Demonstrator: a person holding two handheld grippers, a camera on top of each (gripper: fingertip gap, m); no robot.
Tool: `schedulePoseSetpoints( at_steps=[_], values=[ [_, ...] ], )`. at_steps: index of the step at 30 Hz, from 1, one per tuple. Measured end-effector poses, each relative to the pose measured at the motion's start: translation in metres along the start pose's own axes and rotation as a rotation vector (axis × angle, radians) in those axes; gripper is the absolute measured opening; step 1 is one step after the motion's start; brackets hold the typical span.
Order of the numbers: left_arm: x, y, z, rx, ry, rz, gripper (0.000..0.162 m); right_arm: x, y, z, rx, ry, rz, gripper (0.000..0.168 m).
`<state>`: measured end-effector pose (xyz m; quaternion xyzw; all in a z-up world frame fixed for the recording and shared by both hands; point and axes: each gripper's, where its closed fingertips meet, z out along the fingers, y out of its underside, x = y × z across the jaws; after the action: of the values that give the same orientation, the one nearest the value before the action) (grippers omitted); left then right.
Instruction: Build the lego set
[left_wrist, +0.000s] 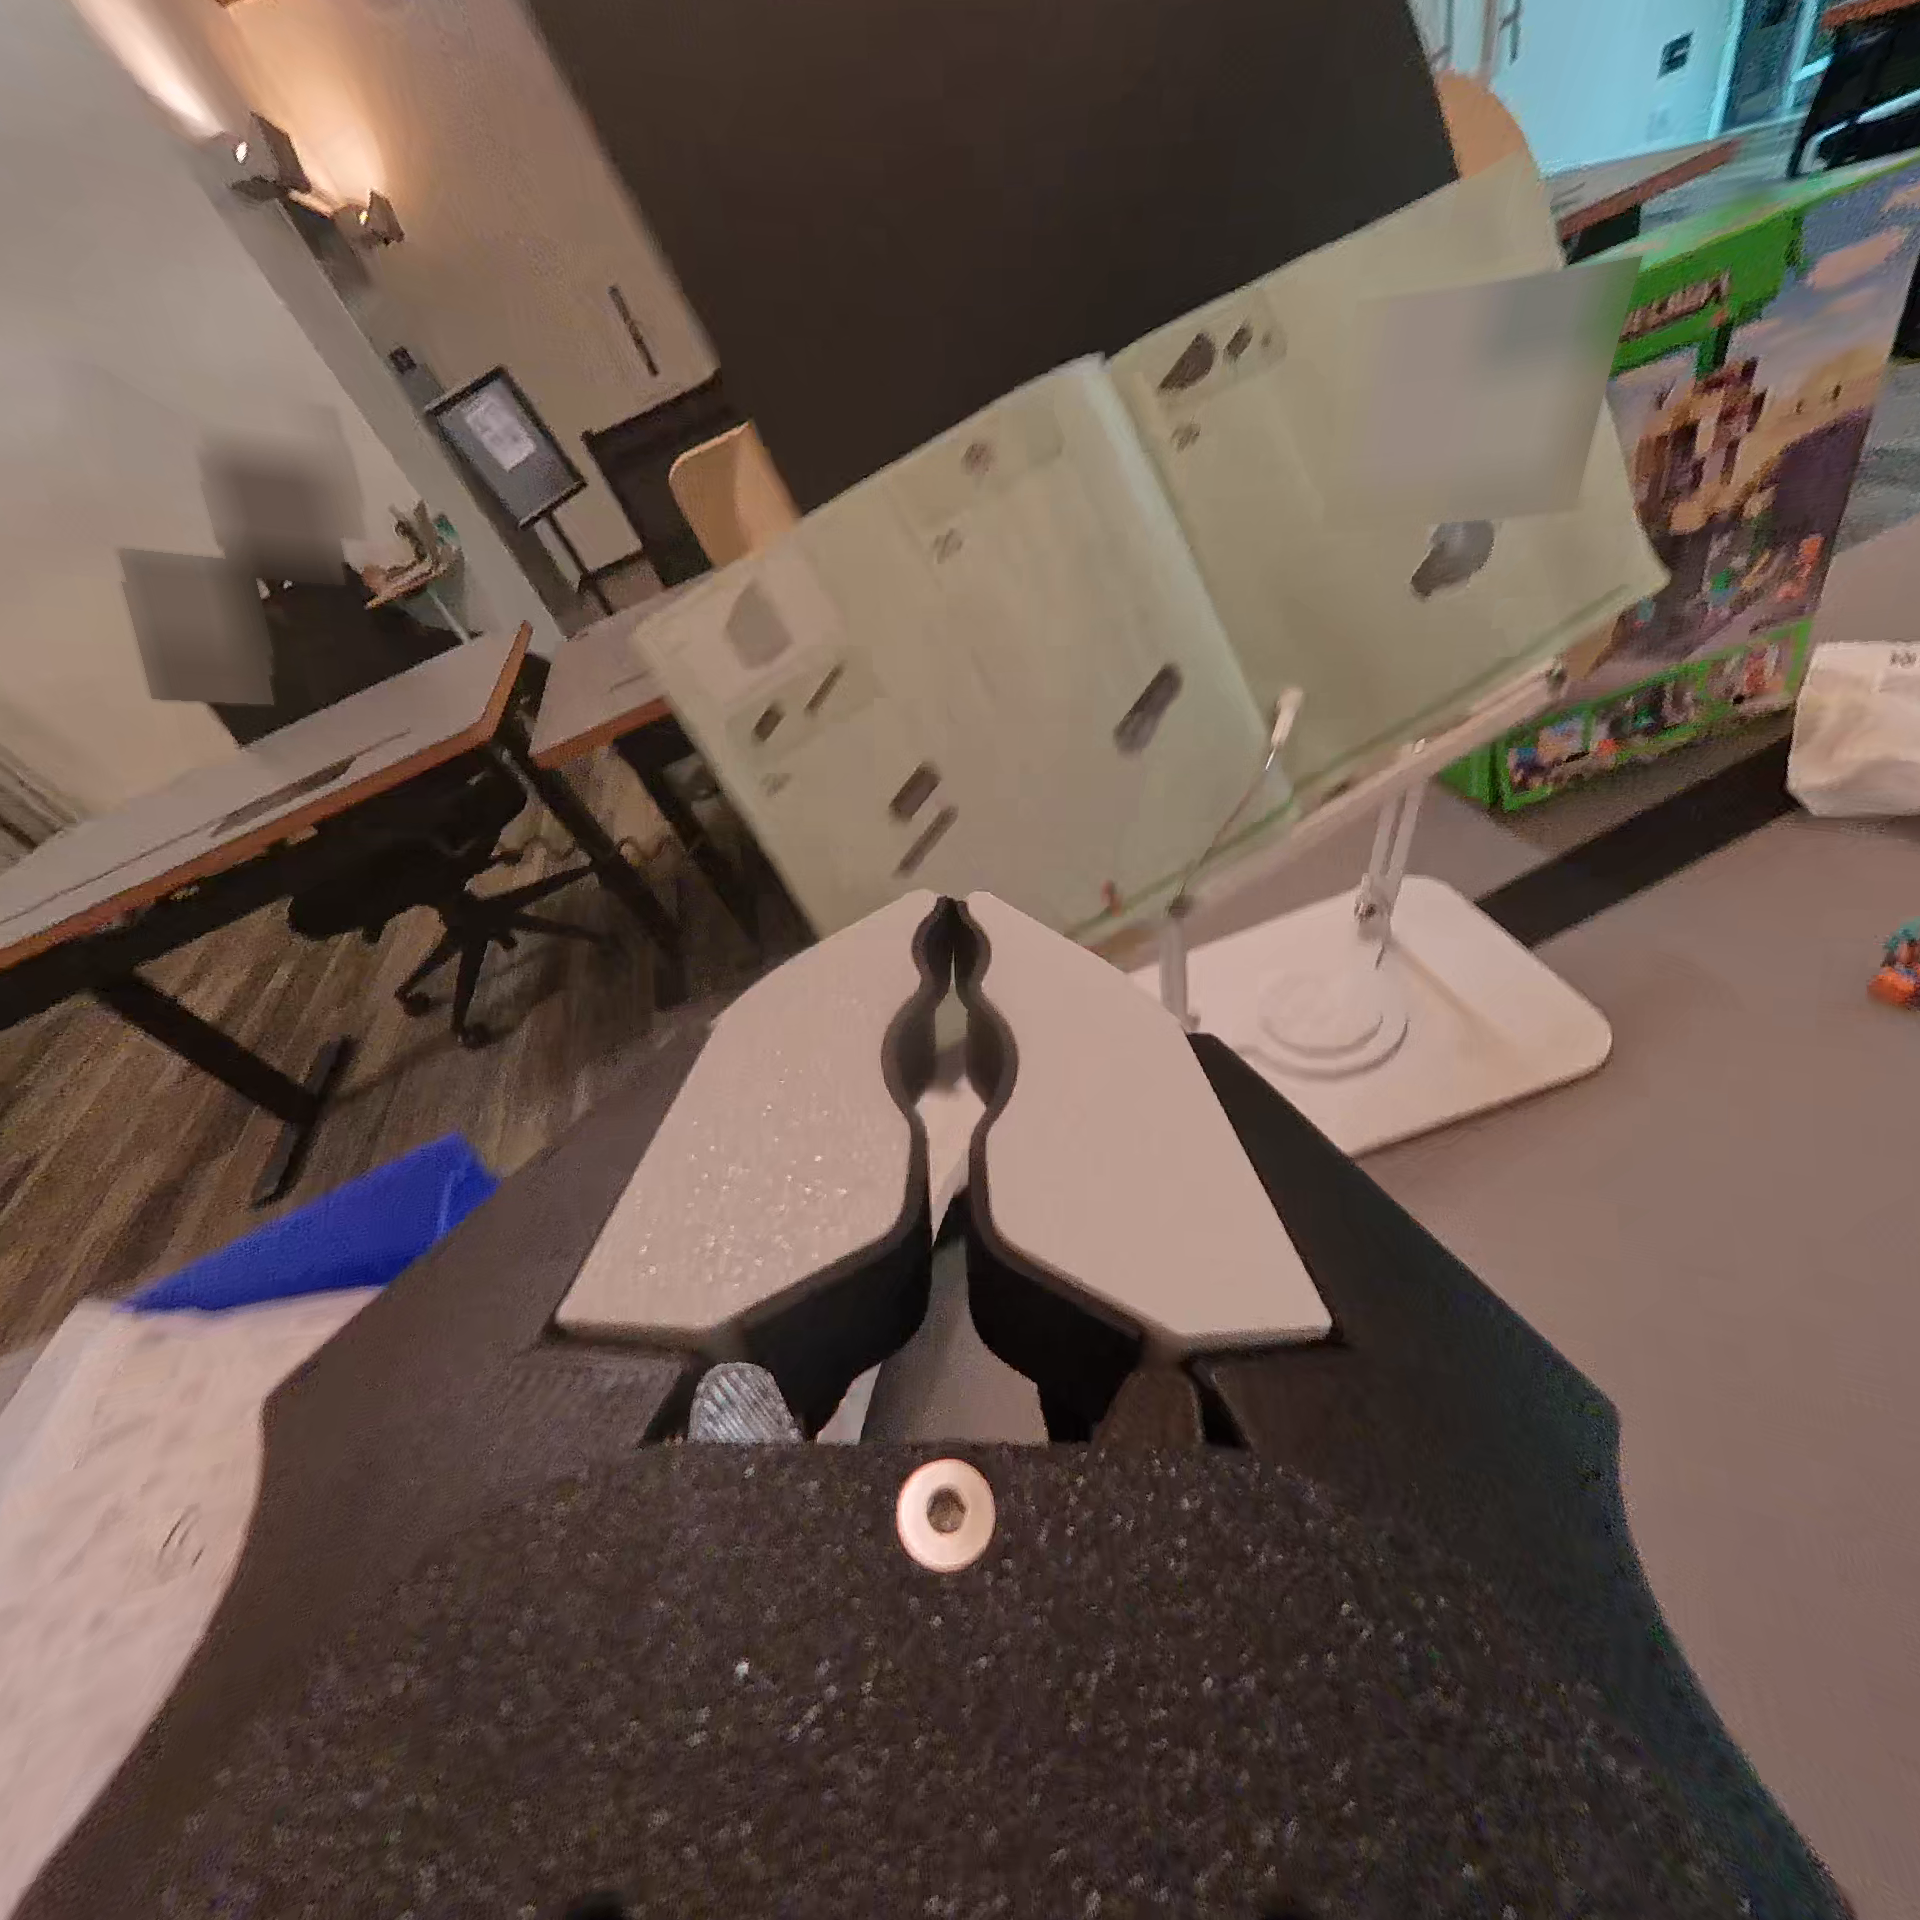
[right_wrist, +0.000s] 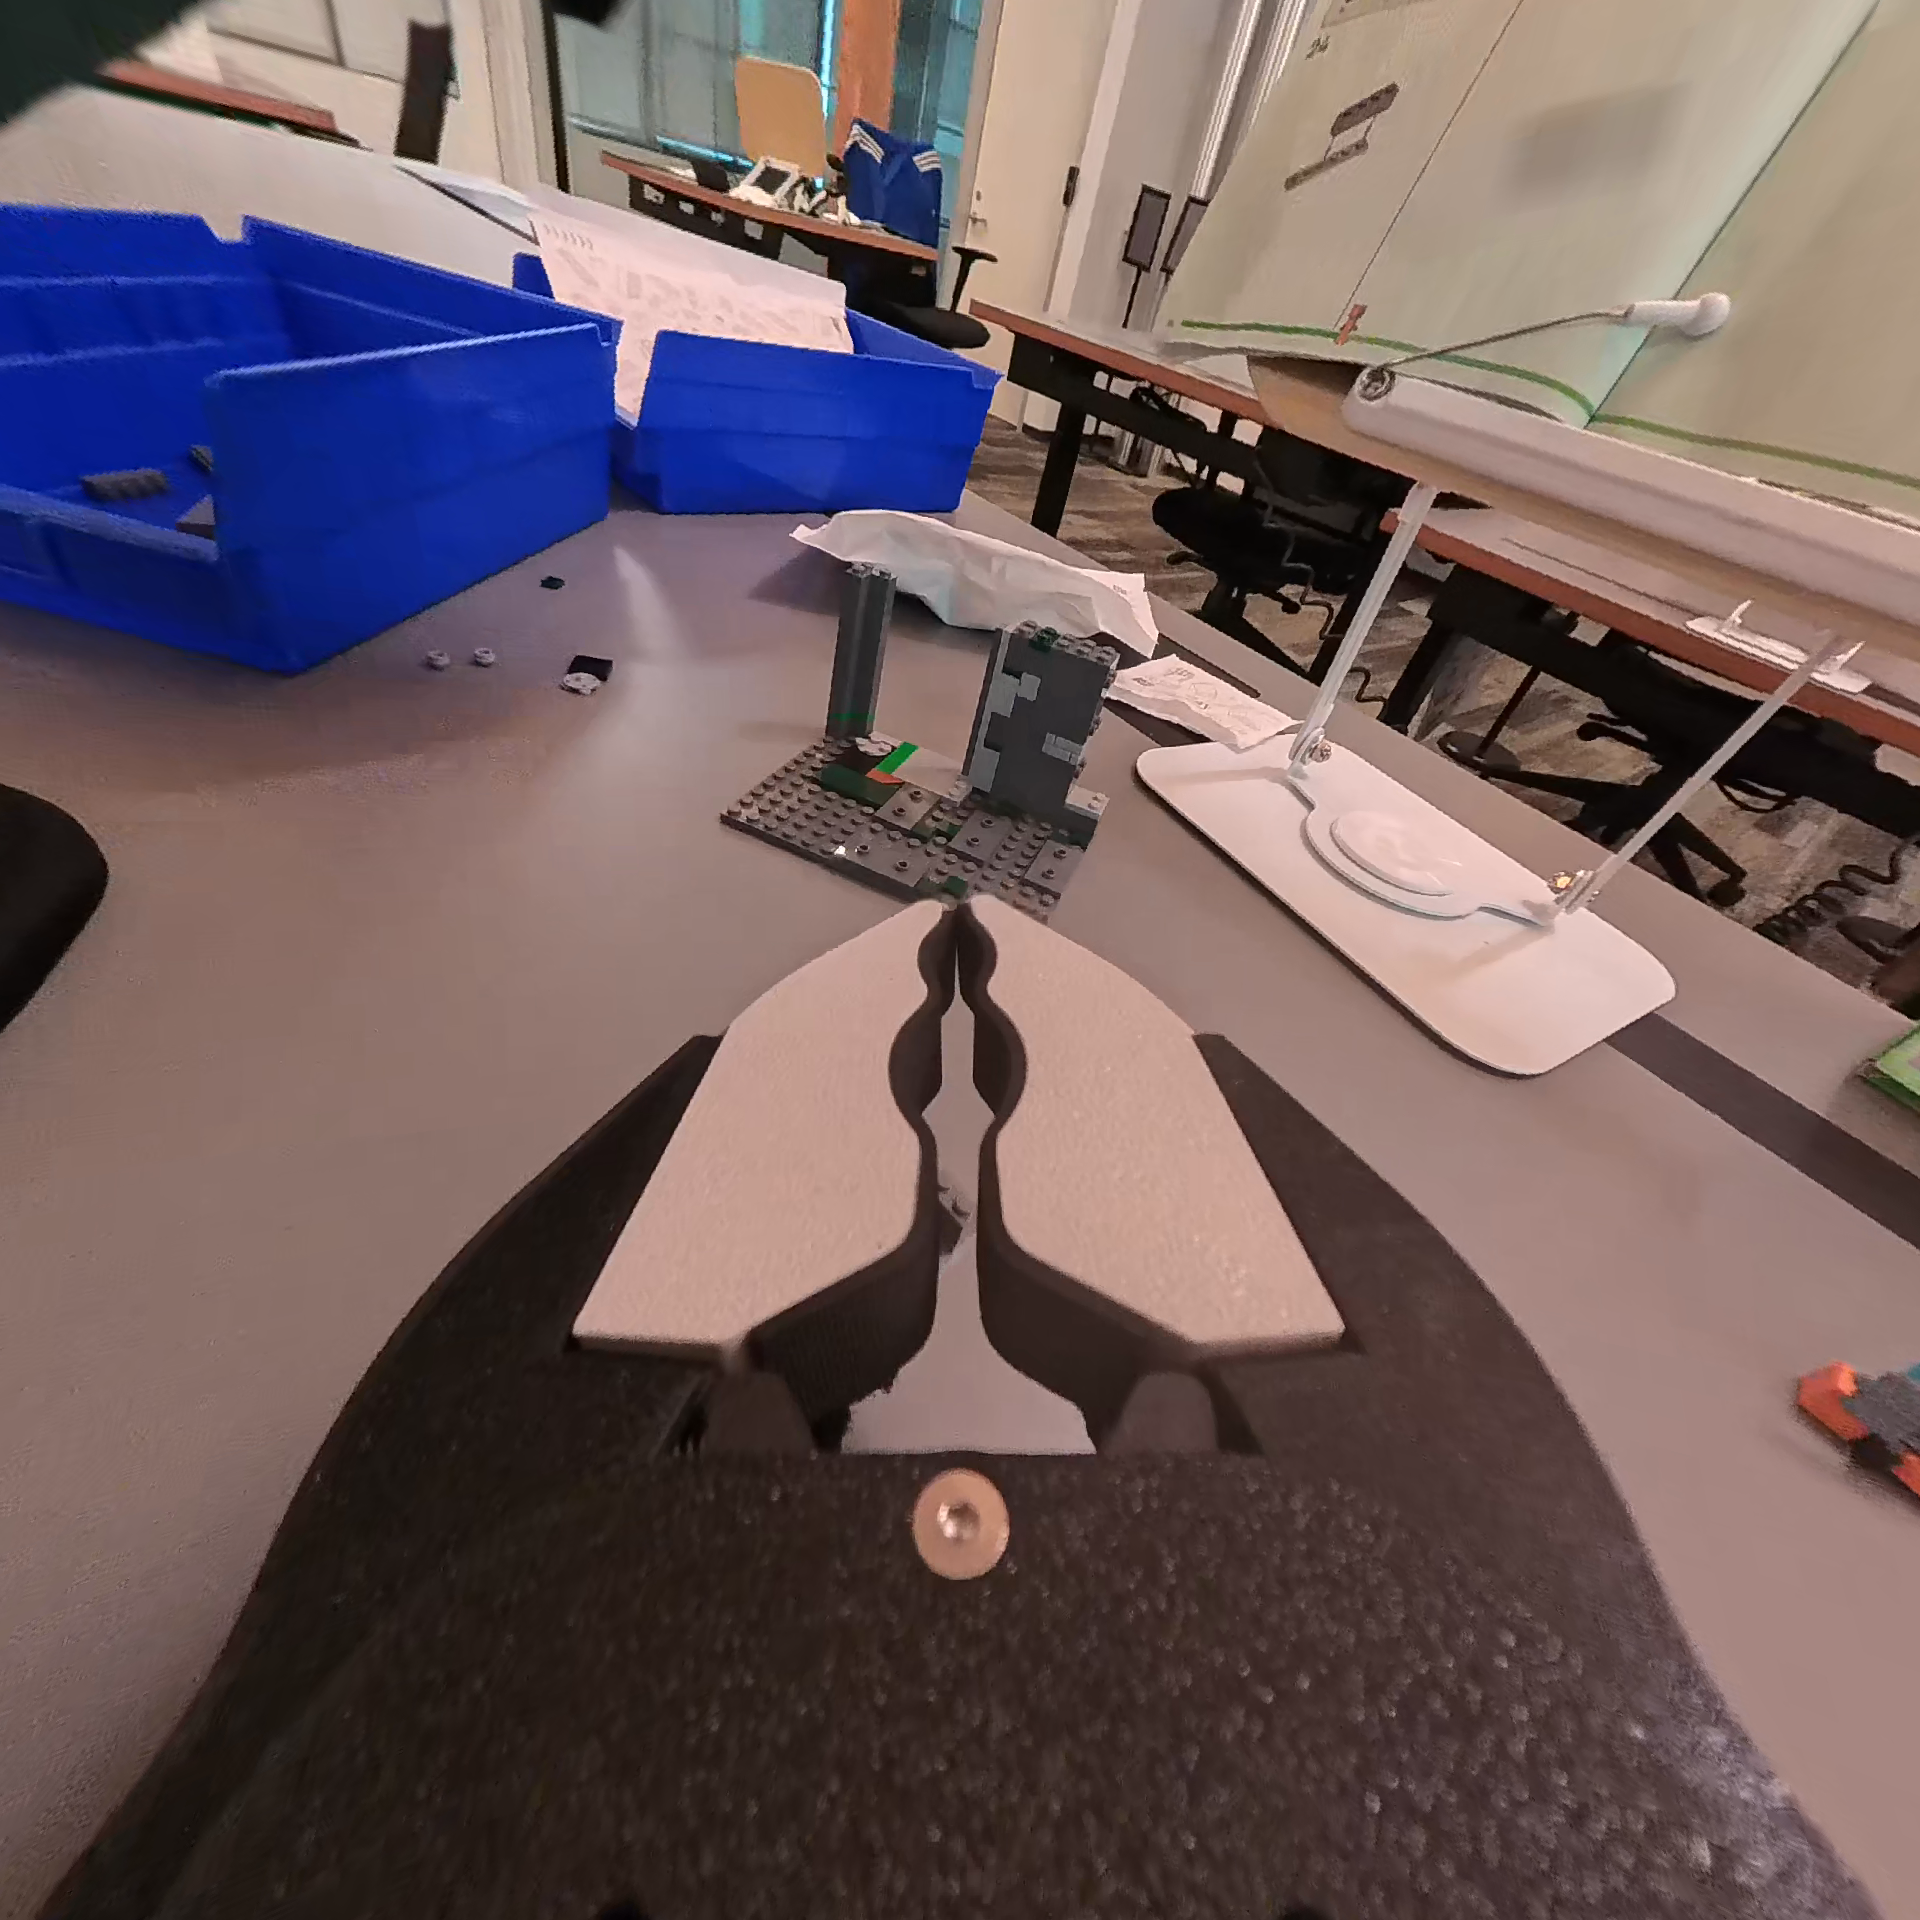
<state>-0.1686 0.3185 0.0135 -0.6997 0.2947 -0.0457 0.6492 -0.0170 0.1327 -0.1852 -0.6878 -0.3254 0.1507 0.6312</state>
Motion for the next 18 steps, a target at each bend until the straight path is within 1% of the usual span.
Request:
schedulePoseSetpoints(
  at_steps=[3,5,8,11,13,15,18],
  values=[
    [-0.036,0.038,-0.054,-0.063,-0.062,-0.033,0.0,0.0,0.003,0.001,-0.005,-0.004,0.001,0.0],
    [-0.063,0.07,-0.09,-0.124,-0.119,-0.064,0.0,0.0,0.004,0.002,-0.007,-0.008,0.005,0.0],
    [-0.096,0.124,-0.141,-0.247,-0.189,-0.106,0.0,-0.003,0.007,0.004,-0.018,-0.019,0.006,0.0],
    [-0.111,0.181,-0.181,-0.405,-0.2,-0.163,0.0,-0.006,0.009,0.005,-0.024,-0.032,-0.001,0.0],
    [-0.115,0.209,-0.201,-0.477,-0.207,-0.175,0.0,-0.007,0.011,0.006,-0.028,-0.038,-0.005,0.0],
    [-0.117,0.231,-0.214,-0.544,-0.192,-0.2,0.0,-0.007,0.011,0.005,-0.032,-0.045,-0.003,0.0],
    [-0.124,0.249,-0.219,-0.576,-0.192,-0.232,0.0,-0.005,0.01,0.003,-0.025,-0.044,0.001,0.0]
  ],
)
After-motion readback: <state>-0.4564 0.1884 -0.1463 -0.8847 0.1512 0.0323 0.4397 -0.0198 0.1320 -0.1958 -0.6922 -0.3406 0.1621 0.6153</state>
